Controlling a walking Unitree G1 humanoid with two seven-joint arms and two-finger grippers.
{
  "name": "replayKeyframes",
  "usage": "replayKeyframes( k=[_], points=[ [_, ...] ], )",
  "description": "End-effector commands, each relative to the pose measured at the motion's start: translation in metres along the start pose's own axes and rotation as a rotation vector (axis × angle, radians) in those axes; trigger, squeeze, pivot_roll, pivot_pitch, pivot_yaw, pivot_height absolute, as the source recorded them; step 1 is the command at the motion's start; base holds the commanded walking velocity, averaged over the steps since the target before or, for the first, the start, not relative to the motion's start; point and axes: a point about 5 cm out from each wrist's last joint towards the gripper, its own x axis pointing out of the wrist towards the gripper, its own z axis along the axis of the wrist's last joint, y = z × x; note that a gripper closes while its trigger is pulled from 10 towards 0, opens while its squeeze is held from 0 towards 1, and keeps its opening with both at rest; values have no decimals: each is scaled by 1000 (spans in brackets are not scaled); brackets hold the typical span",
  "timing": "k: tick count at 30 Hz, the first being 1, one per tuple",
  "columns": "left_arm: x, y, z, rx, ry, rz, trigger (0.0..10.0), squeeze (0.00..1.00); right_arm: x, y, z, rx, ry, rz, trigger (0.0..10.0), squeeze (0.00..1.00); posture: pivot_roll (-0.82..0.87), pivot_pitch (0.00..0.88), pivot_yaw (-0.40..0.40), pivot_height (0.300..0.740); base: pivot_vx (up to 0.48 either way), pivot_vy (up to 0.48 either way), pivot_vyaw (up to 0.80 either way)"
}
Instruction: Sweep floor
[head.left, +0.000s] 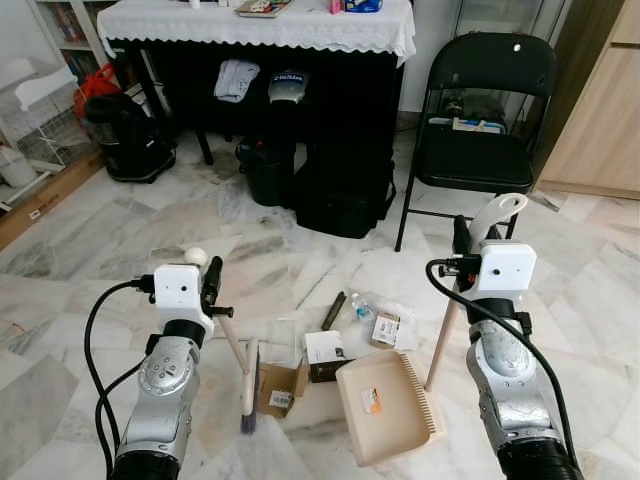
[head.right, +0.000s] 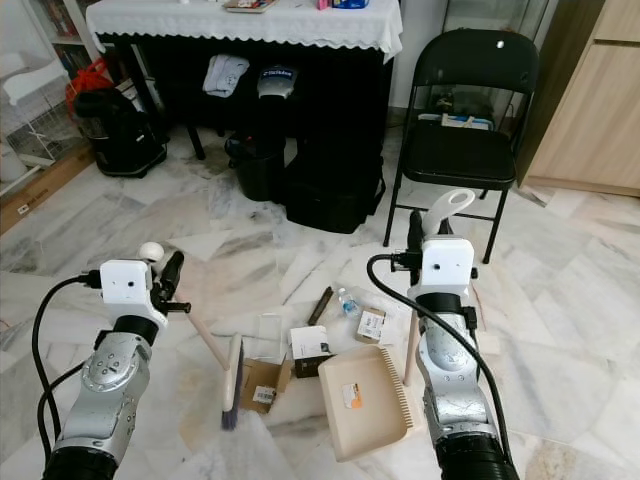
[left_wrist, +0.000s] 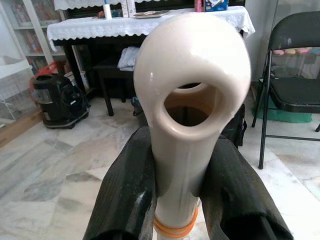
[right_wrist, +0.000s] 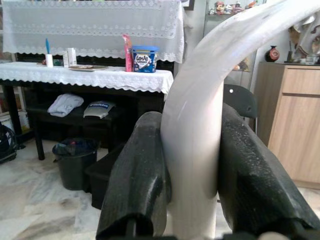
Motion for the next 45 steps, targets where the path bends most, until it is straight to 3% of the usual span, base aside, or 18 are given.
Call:
replayKeyframes(
  k=[1,14,20,45],
  points=[
    [3,3,6,16,-30,8,10000,0,3,0,12,0,-63,0,10000,0,-24,57,59,740,0,0,0],
    [2,2,6,11,-29,8,10000,0,3,-1,12,7,-66,-4,10000,0,-22,58,57,740,0,217,0],
    [2,2,6,11,-29,7,10000,0,4,-1,11,14,-53,-7,10000,0,-21,57,57,740,0,423,-533],
    [3,3,6,14,-33,10,10000,0,4,-2,12,5,-65,-17,10000,0,-18,55,58,740,0,375,0]
  ],
)
